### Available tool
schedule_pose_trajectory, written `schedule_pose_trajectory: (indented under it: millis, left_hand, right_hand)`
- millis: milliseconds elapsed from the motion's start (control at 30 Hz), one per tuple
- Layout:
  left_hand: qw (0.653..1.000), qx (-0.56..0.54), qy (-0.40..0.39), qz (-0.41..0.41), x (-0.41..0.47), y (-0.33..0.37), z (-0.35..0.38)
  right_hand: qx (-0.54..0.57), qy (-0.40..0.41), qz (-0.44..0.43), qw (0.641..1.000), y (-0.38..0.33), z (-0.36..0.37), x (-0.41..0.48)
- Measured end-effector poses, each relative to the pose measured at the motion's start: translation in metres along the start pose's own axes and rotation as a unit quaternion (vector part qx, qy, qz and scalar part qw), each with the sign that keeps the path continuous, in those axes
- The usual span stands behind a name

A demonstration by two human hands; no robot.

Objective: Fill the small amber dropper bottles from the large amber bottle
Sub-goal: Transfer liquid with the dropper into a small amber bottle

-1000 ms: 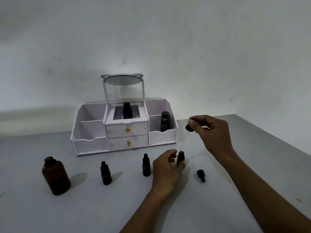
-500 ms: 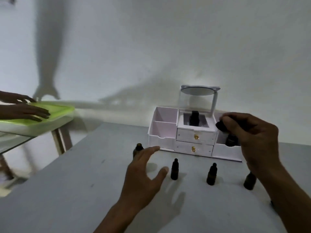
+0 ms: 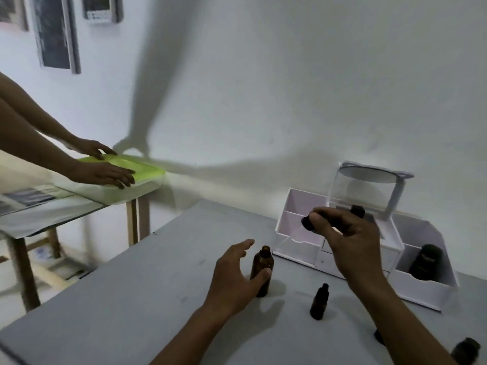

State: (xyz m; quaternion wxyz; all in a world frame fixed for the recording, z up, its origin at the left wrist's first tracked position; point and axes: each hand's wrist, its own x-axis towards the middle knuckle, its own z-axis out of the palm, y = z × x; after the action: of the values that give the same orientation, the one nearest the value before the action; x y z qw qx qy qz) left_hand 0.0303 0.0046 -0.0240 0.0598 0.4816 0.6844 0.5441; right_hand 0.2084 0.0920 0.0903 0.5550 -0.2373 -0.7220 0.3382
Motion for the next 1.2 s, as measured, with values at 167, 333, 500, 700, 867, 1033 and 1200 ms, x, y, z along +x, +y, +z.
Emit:
schedule_pose_trajectory:
  millis: [167, 333, 500, 700, 867, 1033, 1200]
  left_hand:
    - [0.998, -0.033, -0.028, -0.035, 0.002, -0.010, 0.013]
    - [0.996, -0.065, -0.047, -0.037, 0.001, -0.009, 0.012]
    - [0.996, -0.072, -0.046, -0.036, 0.001, -0.007, 0.011]
    - [0.996, -0.069, -0.044, -0.033, 0.002, -0.006, 0.012]
    - [0.996, -0.071, -0.044, -0.027, 0.001, -0.006, 0.012]
    - [0.997, -0.065, -0.040, -0.024, 0.001, -0.006, 0.014]
    - [0.997, -0.065, -0.036, -0.017, 0.000, -0.007, 0.013]
  right_hand:
    - [0.019, 0.001, 0.008, 1.000, 0.007, 0.010, 0.005]
    - [0.016, -0.002, 0.015, 1.000, 0.013, 0.016, 0.008]
    - [-0.011, -0.035, 0.015, 0.999, 0.017, 0.025, 0.008]
    - [-0.058, -0.089, 0.003, 0.994, 0.018, 0.038, 0.019]
    - [-0.137, -0.195, 0.028, 0.971, 0.028, 0.053, 0.017]
    - [-0.154, -0.190, 0.038, 0.969, 0.046, 0.061, 0.007]
    - [-0.144, -0.176, 0.032, 0.973, 0.049, 0.063, 0.004]
